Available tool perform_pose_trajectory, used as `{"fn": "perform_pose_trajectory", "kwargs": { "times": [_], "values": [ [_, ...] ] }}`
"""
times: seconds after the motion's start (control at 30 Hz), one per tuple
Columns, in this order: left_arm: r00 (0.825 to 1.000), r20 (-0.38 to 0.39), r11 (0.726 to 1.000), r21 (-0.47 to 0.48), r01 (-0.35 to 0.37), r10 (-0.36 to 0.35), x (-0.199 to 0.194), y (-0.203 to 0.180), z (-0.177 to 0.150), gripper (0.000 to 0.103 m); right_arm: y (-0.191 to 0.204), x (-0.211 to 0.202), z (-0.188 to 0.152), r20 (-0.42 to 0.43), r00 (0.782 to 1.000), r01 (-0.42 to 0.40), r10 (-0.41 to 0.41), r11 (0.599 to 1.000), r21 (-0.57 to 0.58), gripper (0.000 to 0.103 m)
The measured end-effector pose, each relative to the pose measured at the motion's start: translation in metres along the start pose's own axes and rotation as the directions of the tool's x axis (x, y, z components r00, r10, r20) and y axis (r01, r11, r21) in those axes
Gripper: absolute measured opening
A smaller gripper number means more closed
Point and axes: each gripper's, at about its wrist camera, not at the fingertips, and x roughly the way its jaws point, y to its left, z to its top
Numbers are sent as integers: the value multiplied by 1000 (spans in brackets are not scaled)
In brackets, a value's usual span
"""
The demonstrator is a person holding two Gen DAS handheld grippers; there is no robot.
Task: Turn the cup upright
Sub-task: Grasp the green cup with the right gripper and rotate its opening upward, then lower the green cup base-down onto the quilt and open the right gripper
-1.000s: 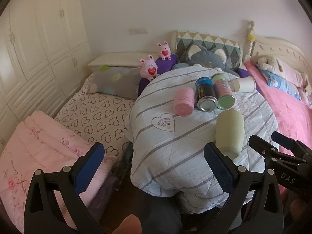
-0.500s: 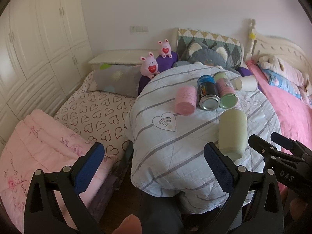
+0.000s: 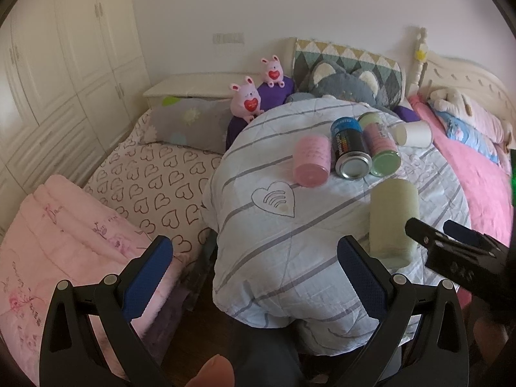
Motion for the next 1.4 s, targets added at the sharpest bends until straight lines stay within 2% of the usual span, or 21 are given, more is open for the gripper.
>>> {"fn": "perform_pose_trajectory", "kwargs": {
  "times": [0.23,0.43,0.6,0.87,0.97,1.07,1.17,1.27,1.4],
  "values": [
    [999,-37,1000,-8,16,-16,18,3,-2,103,-7,44,17,-85,996,-10,18,996,91,86],
    [998,-65,1000,-14,25,-25,35,7,-1,103,-5,74,26,-149,989,32,-17,994,100,86],
    [996,-78,999,-22,30,-31,46,11,2,103,-9,89,28,-188,982,31,-10,993,110,86],
    [996,-81,999,-16,39,-40,47,7,2,103,-5,96,23,-230,971,-43,60,996,77,82],
    [996,-79,999,-17,37,-39,46,7,2,103,-8,84,21,-199,975,-89,102,993,76,82],
    [996,-77,999,-11,38,-39,43,5,1,103,-11,61,20,-115,986,-116,122,992,59,82],
    [997,-69,999,6,39,-38,35,-3,-1,103,-11,37,21,-14,994,-107,108,994,23,81],
    [998,-57,999,28,36,-35,25,-12,-3,103,-6,19,21,88,994,-69,72,997,-38,79],
    [999,-50,999,41,23,-21,15,-18,-8,103,-4,11,22,137,989,-52,64,995,-86,79]
  ]
}}
